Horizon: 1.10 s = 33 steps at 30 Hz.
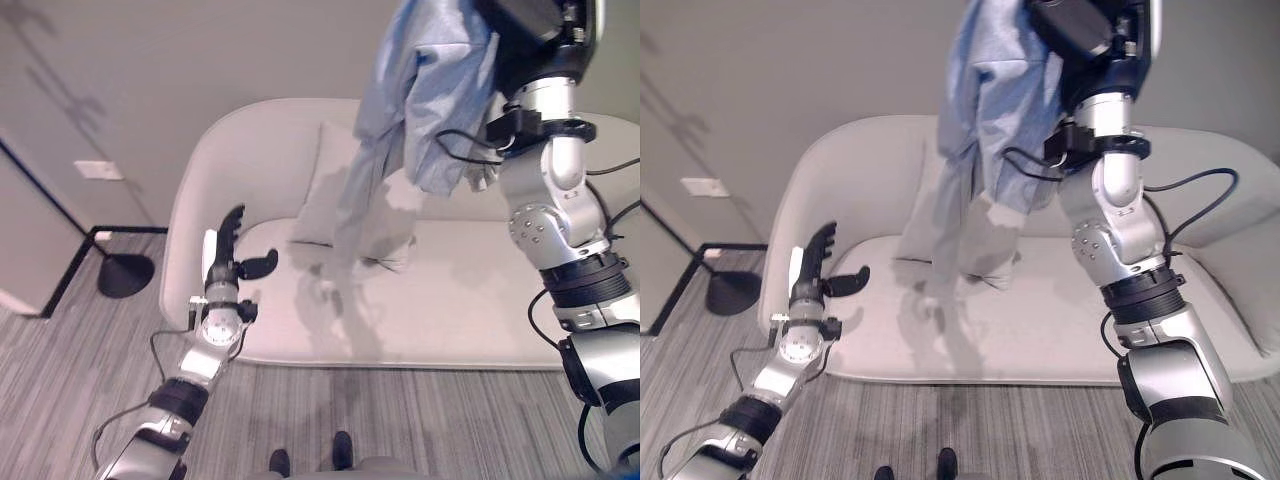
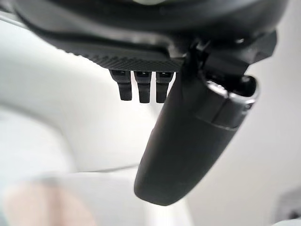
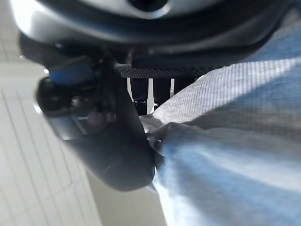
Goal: Hang the clothes on the sofa on the clothes rack.
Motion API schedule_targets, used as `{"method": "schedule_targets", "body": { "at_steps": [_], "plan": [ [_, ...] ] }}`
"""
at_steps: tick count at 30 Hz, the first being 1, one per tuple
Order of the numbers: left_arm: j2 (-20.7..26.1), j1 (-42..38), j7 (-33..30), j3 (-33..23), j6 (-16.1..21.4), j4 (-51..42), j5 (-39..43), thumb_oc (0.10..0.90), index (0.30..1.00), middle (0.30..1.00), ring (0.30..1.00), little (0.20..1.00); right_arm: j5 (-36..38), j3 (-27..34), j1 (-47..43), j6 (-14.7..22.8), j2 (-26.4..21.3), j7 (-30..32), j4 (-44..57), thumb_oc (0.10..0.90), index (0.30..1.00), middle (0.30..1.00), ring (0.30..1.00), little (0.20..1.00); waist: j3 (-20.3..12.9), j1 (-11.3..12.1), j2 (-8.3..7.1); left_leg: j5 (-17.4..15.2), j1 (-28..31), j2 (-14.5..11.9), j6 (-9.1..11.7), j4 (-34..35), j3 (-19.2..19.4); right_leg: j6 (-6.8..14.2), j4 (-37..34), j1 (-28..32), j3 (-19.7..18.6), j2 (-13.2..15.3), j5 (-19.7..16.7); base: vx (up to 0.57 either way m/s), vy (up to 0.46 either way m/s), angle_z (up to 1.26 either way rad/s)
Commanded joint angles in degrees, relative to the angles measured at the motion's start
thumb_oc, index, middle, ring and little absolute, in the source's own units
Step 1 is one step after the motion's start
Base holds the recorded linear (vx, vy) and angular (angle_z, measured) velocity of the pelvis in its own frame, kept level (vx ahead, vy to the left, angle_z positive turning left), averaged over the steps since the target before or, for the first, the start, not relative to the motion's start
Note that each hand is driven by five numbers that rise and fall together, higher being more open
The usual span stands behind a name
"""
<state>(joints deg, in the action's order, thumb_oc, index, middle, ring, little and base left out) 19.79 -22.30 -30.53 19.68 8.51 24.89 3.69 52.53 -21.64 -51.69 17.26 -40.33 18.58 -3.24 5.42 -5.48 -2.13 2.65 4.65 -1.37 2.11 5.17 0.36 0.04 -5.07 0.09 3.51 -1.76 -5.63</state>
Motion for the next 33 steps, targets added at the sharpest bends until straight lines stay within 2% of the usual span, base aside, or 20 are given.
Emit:
{"method": "schedule_targets", "body": {
  "at_steps": [1,3,7,8,9,11,12,16,17,24,30,33],
  "plan": [
    [-1.36,-6.13,-0.36,4.34,6.46,-3.28,-2.31,0.8,0.9,0.9,0.9,0.9,0.71,-0.58,-0.01,6.66,1.92,-2.77,5.67,0.4,0.3,0.3,0.3,0.3,-8.37,0.82,-2.53,-5.69,1.96,1.53,-0.45,-0.17,1.66,5.42,2.44,0.51,-2.79,3.77,1.68,-0.01,0.012,-0.42],
    [-2.42,-6.7,0.59,5.61,6.82,-4.47,-1.53,0.8,0.9,0.9,0.9,0.9,1.11,-1.33,0.8,6.46,2.45,-3.36,6.66,0.4,0.3,0.3,0.3,0.3,-8.28,0.62,-2.62,-5.17,1.81,1.68,-0.58,-0.17,2.01,5.36,2.58,0.1,-3.27,3.87,1.16,-0.04,0.006,-0.26],
    [-9.63,-5.98,9.72,12.87,9.07,-6.1,12.61,0.8,0.9,0.9,0.9,0.9,1.63,-3.87,2.67,5.51,4.67,-4.29,9.72,0.4,0.3,0.3,0.3,0.3,-7.78,-0.66,-2.25,-5.79,2.46,1.51,-0.98,-0.17,2.85,5.32,2.76,0.2,-4.51,3.68,1.2,-0.02,-0.001,-0.11],
    [-9.64,-6.0,9.79,12.89,9.13,-6.02,12.69,0.8,0.9,0.9,0.9,0.9,1.62,-3.84,2.73,5.5,4.64,-4.28,9.76,0.4,0.3,0.3,0.3,0.3,-7.78,-0.59,-2.24,-5.81,2.48,1.5,-0.98,-0.17,2.88,5.32,2.76,0.21,-4.54,3.67,1.21,-0.03,-0.003,-0.12],
    [-11.75,-6.06,13.05,16.19,8.91,-6.24,17.32,0.8,0.9,0.9,0.9,0.9,1.71,-4.59,2.76,5.49,5.59,-4.24,10.1,0.4,0.3,0.3,0.3,0.3,-7.54,-0.9,-2.21,-5.78,2.53,1.54,-1.11,-0.17,3.1,5.3,2.76,0.1,-4.81,3.71,0.97,-0.02,-0.001,-0.05],
    [-12.75,-6.29,14.55,18.03,9.0,-6.58,19.39,0.8,0.9,0.9,0.9,0.9,1.75,-4.97,2.55,5.43,6.15,-4.1,10.06,0.4,0.3,0.3,0.3,0.3,-7.36,-1.03,-2.17,-5.79,2.53,1.58,-1.19,-0.17,3.16,5.3,2.73,0.05,-4.95,3.73,0.88,-0.01,0.002,-0.02],
    [-14.53,-6.34,17.41,20.91,8.9,-8.11,24.42,0.8,0.9,0.9,0.9,0.9,1.84,-5.58,2.7,5.39,7.54,-4.16,10.66,0.4,0.3,0.3,0.3,0.3,-7.13,-1.36,-2.06,-5.85,2.57,1.62,-1.36,-0.17,3.27,5.31,2.72,-0.09,-5.16,3.72,0.72,-0.02,0.004,-0.08],
    [-16.33,-6.99,20.52,24.66,8.13,-10.49,30.72,0.8,0.9,0.9,0.9,0.9,1.51,-6.34,3.85,4.98,9.75,-4.16,11.86,0.4,0.3,0.3,0.3,0.3,-6.72,-1.7,-1.87,-5.88,2.62,1.73,-1.62,-0.17,3.43,5.33,2.82,-0.21,-5.63,3.7,0.57,-0.02,0.003,-0.14],
    [-17.27,-7.44,22.17,26.41,7.7,-11.26,34.14,0.4,0.3,0.3,0.3,0.3,1.48,-6.77,4.8,4.82,10.98,-4.43,12.8,0.4,0.3,0.3,0.3,0.3,-6.49,-2.02,-1.71,-5.86,2.54,1.76,-1.75,-0.17,3.52,5.41,2.85,-0.25,-5.79,3.74,0.52,-0.03,0.002,-0.12],
    [-17.17,-6.51,22.89,26.8,6.55,-9.93,35.67,0.4,0.3,0.3,0.3,0.3,1.8,-6.45,6.56,4.72,11.95,-4.75,13.64,0.4,0.3,0.3,0.3,0.3,-6.49,-2.08,-1.42,-6.02,2.83,1.99,-2.04,-0.17,3.88,5.49,2.88,-0.22,-6.38,3.75,0.39,0.0,0.001,-0.01],
    [-14.88,-3.53,20.28,21.57,6.68,-10.54,35.86,0.4,0.3,0.3,0.3,0.3,1.58,-3.88,9.75,5.1,11.05,-4.71,14.89,0.4,0.3,0.3,0.3,0.3,-6.31,-1.27,-1.39,-5.91,2.93,2.1,-2.1,-0.17,3.35,5.45,2.82,0.18,-5.84,3.88,0.56,0.0,0.0,0.0],
    [-13.17,-1.08,18.54,16.88,7.2,-12.1,35.71,0.4,0.3,0.3,0.3,0.3,1.58,-2.53,12.19,5.05,9.12,-5.66,16.39,0.4,0.3,0.3,0.3,0.3,-6.29,-0.45,-1.58,-5.8,2.92,2.14,-2.05,-0.17,2.67,5.34,2.66,0.47,-5.04,3.94,0.79,0.02,-0.029,0.05]
  ]
}}
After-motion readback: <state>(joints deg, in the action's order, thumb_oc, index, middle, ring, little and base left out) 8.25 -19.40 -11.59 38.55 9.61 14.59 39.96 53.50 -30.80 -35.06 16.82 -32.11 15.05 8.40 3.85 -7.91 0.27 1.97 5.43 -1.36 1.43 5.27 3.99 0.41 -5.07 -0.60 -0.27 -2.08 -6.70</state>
